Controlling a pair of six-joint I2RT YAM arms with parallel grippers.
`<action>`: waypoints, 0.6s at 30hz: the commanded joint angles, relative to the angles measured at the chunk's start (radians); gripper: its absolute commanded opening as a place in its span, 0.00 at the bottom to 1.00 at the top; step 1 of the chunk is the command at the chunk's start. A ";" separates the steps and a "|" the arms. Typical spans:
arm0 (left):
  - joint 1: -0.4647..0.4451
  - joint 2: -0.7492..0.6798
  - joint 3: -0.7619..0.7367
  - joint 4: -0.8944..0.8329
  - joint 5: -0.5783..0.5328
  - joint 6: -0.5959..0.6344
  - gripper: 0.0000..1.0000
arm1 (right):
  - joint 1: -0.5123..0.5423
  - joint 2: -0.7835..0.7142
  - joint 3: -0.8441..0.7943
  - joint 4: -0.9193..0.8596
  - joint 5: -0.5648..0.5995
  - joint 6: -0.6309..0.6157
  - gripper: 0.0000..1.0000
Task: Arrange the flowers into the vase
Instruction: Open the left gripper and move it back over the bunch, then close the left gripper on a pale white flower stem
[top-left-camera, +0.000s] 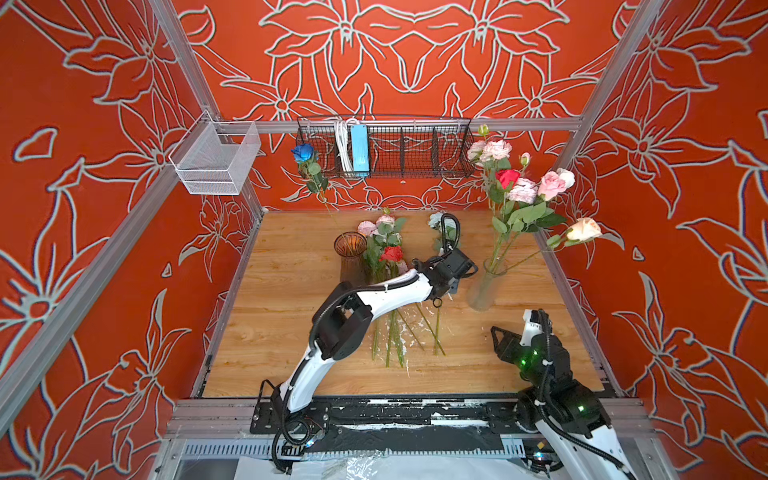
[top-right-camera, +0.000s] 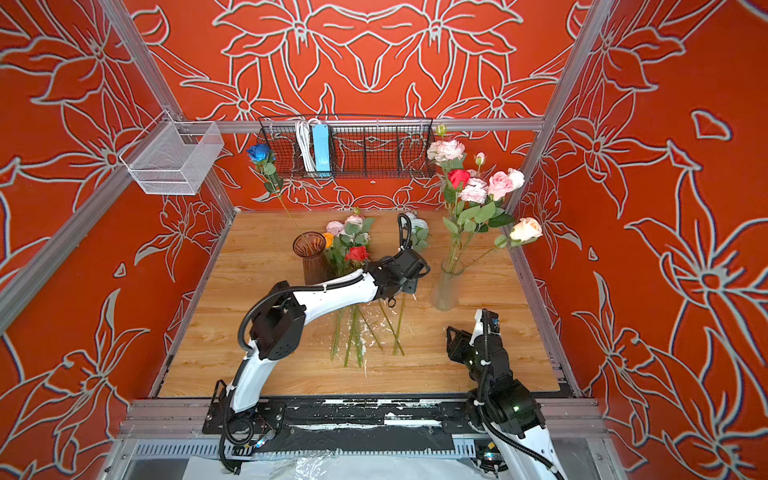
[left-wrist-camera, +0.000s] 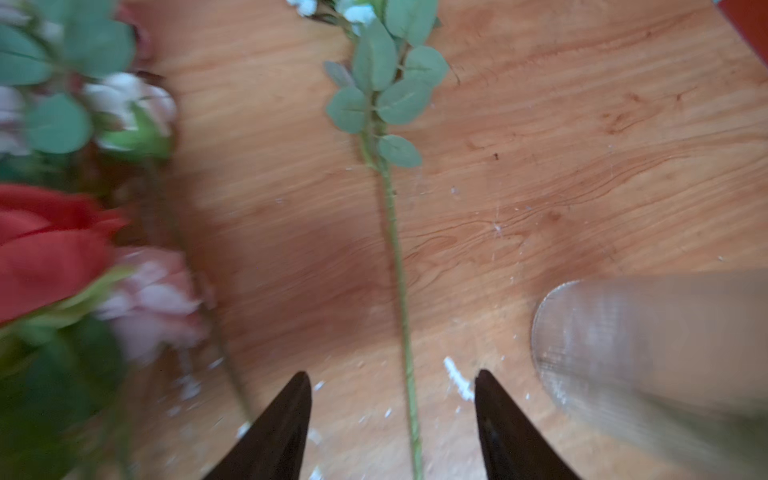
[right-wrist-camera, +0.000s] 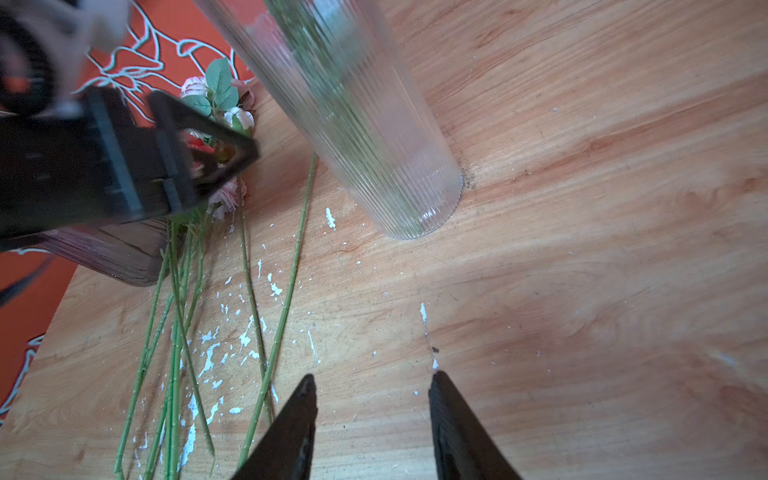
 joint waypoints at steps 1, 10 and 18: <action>0.014 0.104 0.149 -0.146 0.074 -0.018 0.64 | -0.003 -0.003 0.015 -0.005 0.015 -0.007 0.46; 0.081 0.255 0.295 -0.219 0.164 -0.052 0.52 | -0.004 -0.003 0.016 -0.007 0.014 -0.005 0.46; 0.094 0.264 0.282 -0.216 0.170 0.044 0.33 | -0.004 -0.004 0.017 -0.008 0.014 -0.005 0.46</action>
